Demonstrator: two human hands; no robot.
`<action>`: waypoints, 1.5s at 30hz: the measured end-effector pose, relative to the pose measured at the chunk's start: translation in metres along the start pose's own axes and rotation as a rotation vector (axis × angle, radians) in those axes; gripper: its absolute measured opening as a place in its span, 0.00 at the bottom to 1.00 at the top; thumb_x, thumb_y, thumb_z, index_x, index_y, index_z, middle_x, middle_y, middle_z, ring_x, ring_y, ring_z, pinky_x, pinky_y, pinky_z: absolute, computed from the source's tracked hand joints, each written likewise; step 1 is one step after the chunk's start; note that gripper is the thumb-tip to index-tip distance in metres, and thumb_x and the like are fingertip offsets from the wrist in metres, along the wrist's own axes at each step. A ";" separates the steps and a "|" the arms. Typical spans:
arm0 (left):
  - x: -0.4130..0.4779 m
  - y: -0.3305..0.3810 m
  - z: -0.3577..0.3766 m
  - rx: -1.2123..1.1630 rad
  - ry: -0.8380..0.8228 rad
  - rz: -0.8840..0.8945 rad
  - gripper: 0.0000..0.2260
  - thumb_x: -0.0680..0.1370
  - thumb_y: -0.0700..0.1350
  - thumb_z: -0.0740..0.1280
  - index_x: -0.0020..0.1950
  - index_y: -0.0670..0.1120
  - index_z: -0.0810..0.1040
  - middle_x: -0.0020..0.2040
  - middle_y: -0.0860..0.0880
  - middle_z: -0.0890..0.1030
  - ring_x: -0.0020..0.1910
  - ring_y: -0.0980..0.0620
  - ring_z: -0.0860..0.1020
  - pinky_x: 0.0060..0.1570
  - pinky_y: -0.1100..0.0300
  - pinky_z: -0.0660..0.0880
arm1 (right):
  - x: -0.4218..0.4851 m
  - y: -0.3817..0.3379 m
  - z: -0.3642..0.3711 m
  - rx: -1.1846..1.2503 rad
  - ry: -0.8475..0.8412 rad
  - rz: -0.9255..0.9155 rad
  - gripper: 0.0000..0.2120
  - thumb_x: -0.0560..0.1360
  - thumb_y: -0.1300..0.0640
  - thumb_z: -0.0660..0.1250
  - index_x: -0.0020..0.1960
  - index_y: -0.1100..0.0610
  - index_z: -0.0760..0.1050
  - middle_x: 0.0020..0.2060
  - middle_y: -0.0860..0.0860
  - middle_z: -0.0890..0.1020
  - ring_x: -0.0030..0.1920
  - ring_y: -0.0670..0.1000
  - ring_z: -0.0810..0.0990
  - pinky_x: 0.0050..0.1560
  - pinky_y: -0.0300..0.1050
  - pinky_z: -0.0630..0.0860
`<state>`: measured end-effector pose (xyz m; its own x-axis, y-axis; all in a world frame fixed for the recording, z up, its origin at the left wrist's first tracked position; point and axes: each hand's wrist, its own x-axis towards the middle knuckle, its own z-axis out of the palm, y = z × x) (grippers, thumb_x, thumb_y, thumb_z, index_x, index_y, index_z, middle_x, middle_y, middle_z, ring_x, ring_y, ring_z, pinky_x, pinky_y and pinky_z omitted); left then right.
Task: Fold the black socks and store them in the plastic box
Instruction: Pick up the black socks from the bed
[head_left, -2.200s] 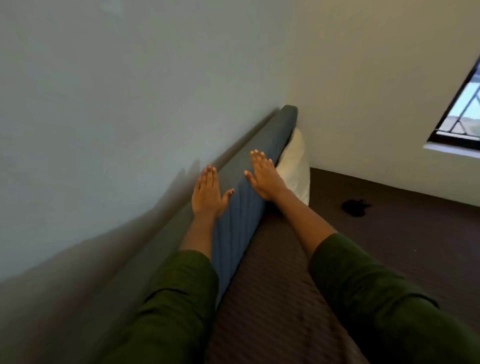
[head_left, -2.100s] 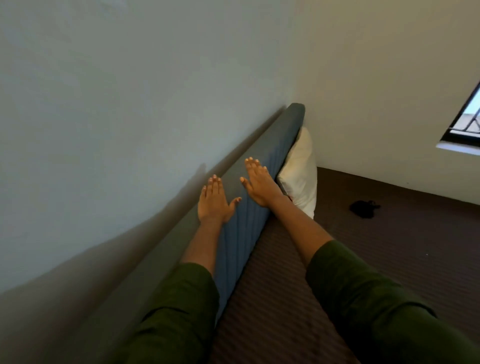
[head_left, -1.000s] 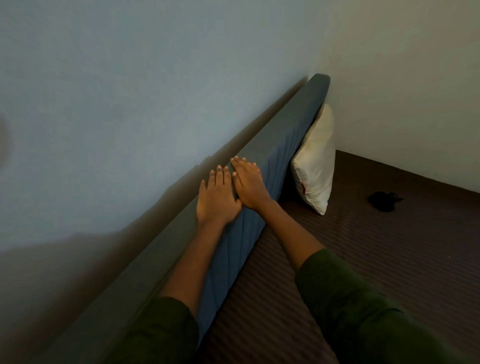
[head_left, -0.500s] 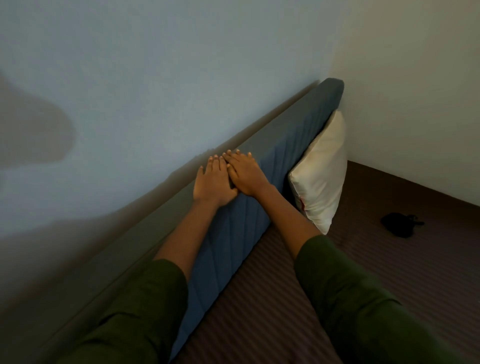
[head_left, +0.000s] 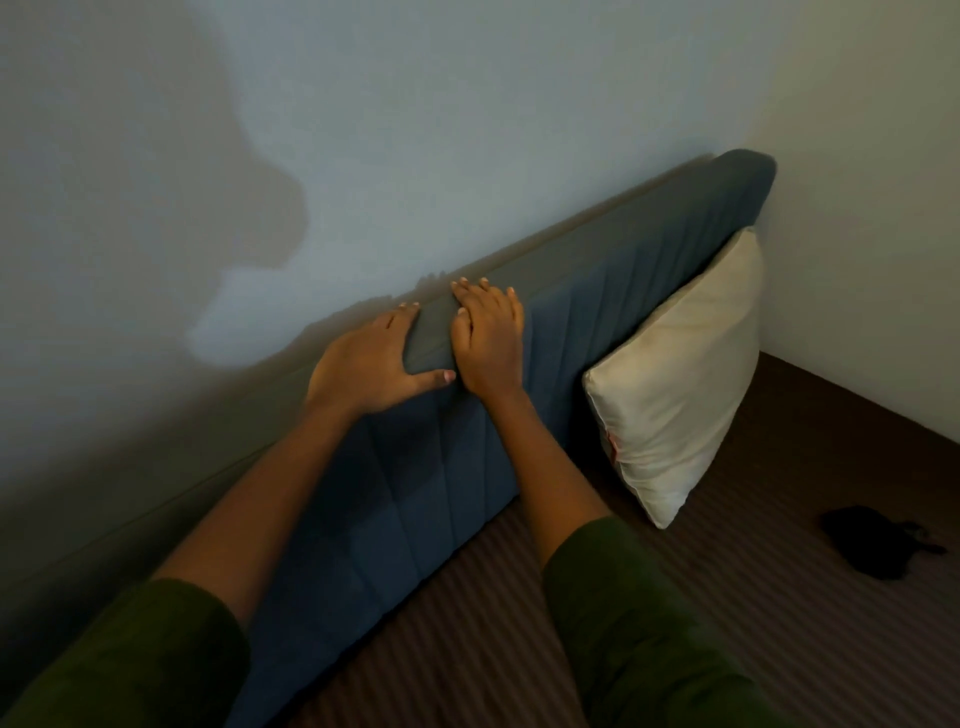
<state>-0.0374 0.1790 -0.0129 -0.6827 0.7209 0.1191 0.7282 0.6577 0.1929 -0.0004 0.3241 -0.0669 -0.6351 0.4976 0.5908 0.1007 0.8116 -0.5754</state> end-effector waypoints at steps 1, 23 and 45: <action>0.001 -0.001 0.003 0.000 -0.003 -0.007 0.47 0.67 0.72 0.63 0.77 0.49 0.55 0.76 0.49 0.62 0.72 0.47 0.66 0.67 0.49 0.68 | -0.001 0.003 0.003 0.018 0.023 0.000 0.26 0.73 0.53 0.47 0.62 0.59 0.77 0.62 0.54 0.79 0.68 0.54 0.72 0.74 0.49 0.52; 0.002 -0.006 0.003 -0.078 0.018 -0.039 0.51 0.59 0.76 0.60 0.76 0.49 0.60 0.73 0.47 0.67 0.70 0.46 0.69 0.67 0.47 0.68 | 0.006 -0.002 0.004 -0.048 -0.042 -0.026 0.28 0.73 0.53 0.46 0.63 0.59 0.76 0.63 0.55 0.78 0.68 0.54 0.71 0.74 0.52 0.53; 0.113 0.098 0.047 0.165 0.115 0.006 0.35 0.72 0.58 0.63 0.71 0.38 0.62 0.68 0.37 0.69 0.66 0.37 0.70 0.58 0.36 0.69 | 0.070 0.094 -0.047 -0.342 -0.164 -0.331 0.24 0.76 0.52 0.49 0.60 0.56 0.78 0.58 0.51 0.82 0.60 0.52 0.78 0.62 0.51 0.68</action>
<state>-0.0405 0.3357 -0.0261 -0.6736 0.7017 0.2321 0.7262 0.6868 0.0311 0.0003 0.4493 -0.0529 -0.7843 0.1647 0.5981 0.1015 0.9852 -0.1383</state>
